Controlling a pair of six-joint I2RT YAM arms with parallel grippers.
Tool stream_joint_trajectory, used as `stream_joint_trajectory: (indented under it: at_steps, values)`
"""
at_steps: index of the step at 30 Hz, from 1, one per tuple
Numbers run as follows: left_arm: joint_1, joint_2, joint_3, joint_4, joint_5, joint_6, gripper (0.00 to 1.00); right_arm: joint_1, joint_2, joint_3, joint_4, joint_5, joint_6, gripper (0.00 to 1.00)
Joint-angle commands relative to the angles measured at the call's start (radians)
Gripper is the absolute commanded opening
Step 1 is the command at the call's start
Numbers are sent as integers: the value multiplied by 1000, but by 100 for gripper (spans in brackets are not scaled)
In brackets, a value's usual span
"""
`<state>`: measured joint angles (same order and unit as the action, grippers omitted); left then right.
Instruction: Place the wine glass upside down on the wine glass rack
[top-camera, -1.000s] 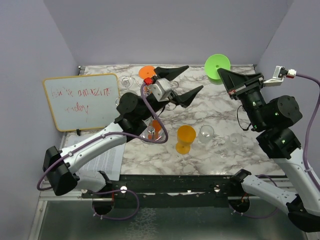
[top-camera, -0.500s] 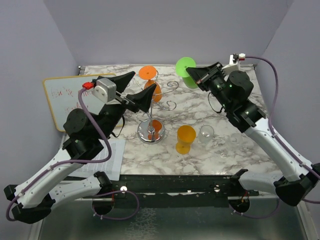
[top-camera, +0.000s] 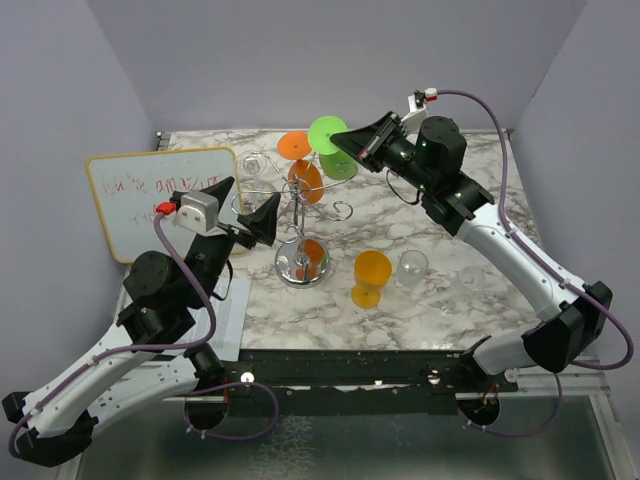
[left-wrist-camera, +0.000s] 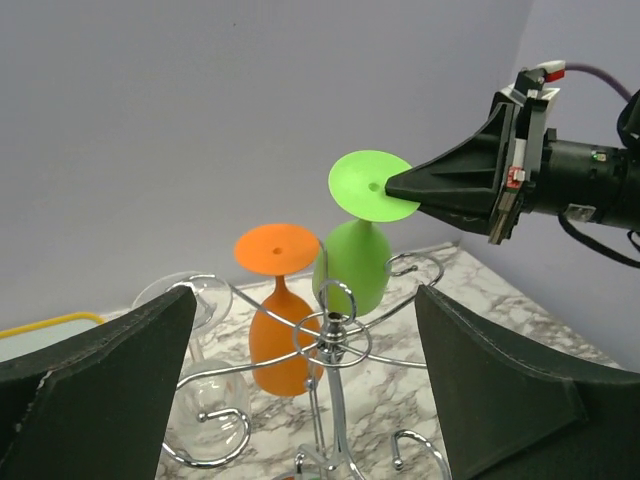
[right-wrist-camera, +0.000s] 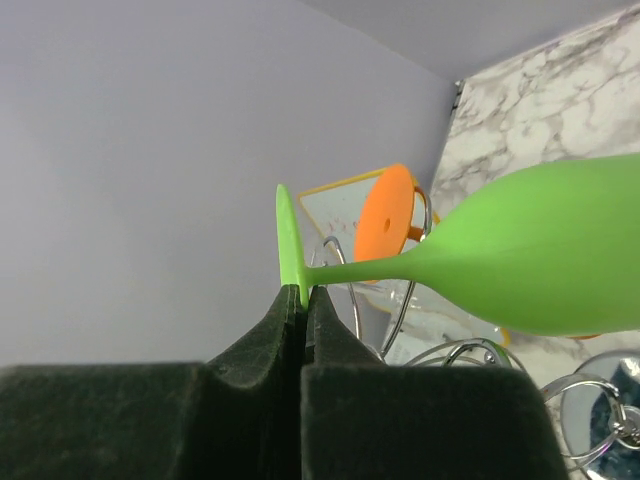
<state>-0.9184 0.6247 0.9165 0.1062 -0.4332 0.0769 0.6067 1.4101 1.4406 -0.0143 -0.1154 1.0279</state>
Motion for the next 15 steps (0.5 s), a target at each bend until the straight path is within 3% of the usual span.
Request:
stream_joint_trajectory:
  at_steps: [1,15]
  values:
    - [-2,-2,-22,55,-96,47,91,-2,38,53,18,-144,69,1]
    - [-1,-49,-67,97,-169,40,91,-2,40,96,-153,-219,66,1]
